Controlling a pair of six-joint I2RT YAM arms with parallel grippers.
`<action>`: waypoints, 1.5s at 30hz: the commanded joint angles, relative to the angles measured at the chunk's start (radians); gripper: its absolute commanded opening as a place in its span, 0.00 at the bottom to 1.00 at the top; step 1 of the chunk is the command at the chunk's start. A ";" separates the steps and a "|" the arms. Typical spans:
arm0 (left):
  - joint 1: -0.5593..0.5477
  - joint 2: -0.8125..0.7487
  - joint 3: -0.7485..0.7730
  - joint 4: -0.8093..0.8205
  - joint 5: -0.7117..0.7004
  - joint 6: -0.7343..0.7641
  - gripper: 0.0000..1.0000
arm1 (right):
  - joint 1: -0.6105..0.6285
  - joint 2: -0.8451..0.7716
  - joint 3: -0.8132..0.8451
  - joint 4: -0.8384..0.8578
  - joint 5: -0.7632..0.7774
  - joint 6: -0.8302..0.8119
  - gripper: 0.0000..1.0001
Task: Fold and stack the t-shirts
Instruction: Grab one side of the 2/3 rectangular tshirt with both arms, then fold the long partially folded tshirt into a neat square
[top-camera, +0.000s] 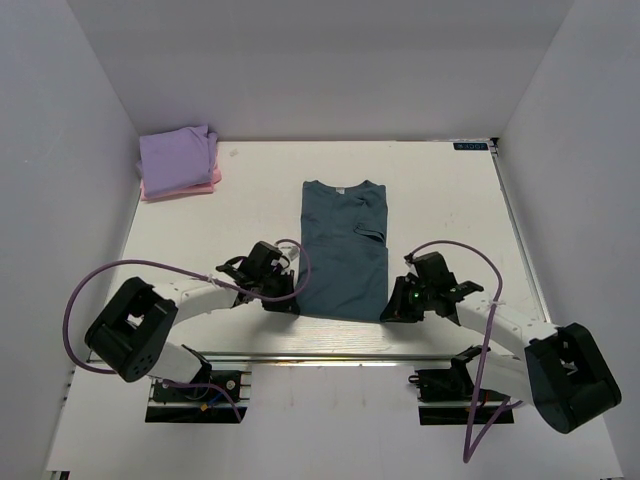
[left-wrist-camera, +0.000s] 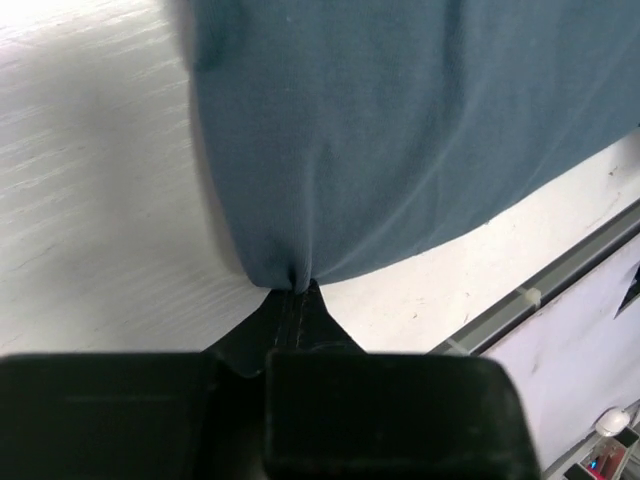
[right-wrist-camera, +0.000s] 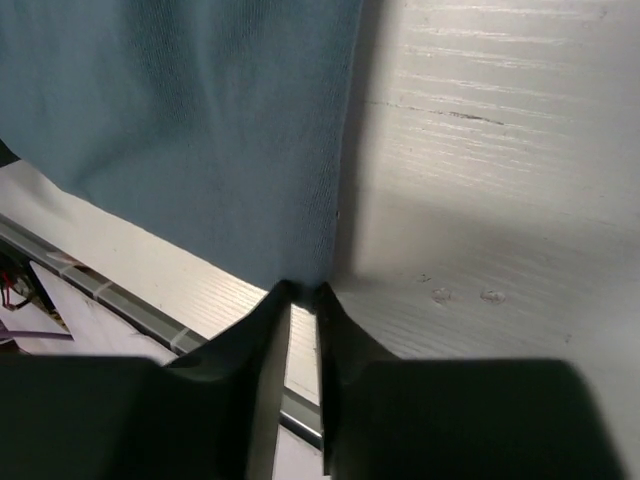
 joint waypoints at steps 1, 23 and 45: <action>-0.007 -0.010 -0.017 0.030 0.005 -0.002 0.00 | 0.009 -0.026 -0.015 0.038 -0.020 0.021 0.18; -0.020 -0.371 0.175 -0.208 -0.058 -0.046 0.00 | 0.023 -0.314 0.293 -0.169 0.122 -0.022 0.00; 0.174 0.174 0.839 -0.452 -0.408 -0.150 0.00 | -0.106 0.232 0.728 -0.060 0.140 -0.024 0.00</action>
